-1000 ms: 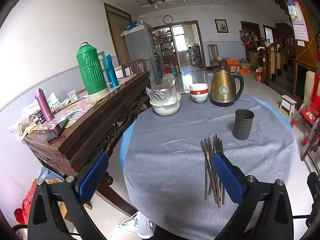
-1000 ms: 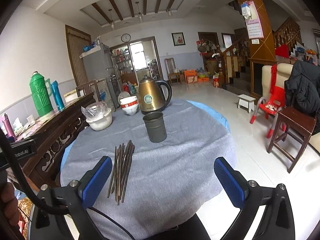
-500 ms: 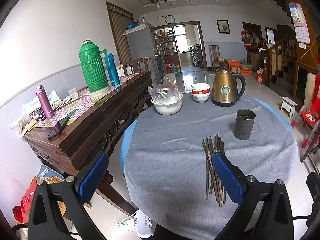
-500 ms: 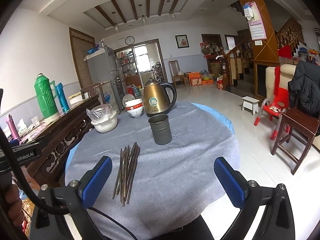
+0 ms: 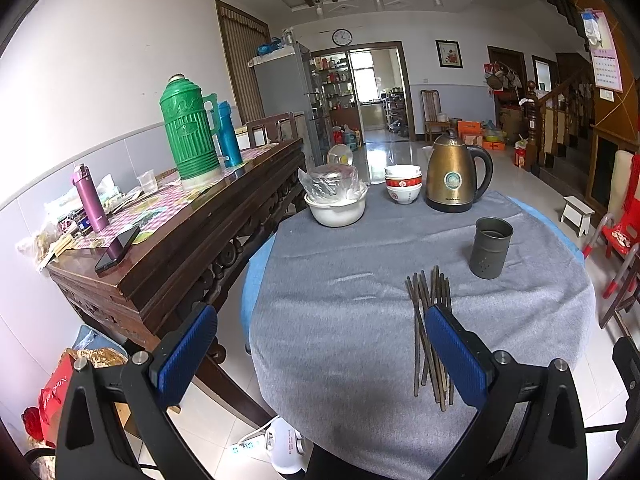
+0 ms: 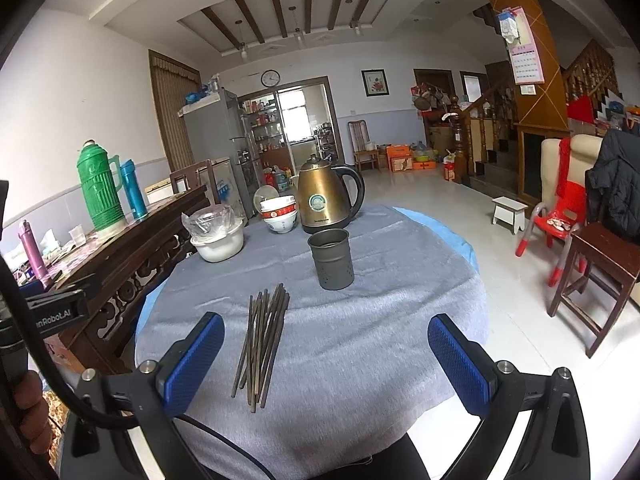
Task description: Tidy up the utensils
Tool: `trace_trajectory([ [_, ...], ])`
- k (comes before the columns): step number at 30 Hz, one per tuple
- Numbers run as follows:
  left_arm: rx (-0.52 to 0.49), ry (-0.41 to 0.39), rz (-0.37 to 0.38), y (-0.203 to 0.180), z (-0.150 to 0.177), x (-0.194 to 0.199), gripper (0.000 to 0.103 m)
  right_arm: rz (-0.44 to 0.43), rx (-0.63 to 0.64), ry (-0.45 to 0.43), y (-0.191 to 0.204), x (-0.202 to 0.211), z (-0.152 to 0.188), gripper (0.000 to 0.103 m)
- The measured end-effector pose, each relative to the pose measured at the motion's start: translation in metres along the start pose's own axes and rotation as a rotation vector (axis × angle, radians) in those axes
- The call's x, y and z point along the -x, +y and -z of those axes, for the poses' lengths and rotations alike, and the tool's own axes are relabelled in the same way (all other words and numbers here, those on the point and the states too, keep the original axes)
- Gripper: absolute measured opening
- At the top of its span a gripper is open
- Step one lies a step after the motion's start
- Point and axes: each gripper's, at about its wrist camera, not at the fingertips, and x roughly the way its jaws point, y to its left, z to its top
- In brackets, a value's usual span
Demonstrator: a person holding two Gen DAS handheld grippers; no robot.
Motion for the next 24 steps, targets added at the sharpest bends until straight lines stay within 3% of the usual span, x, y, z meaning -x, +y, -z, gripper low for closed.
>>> trace_trajectory([
  [24, -0.001, 0.012, -0.001, 0.0044, 0.0035, -0.0014, 0.103, -0.004, -0.001, 0.023, 0.0008, -0.0084, 0.0013, 0.103],
])
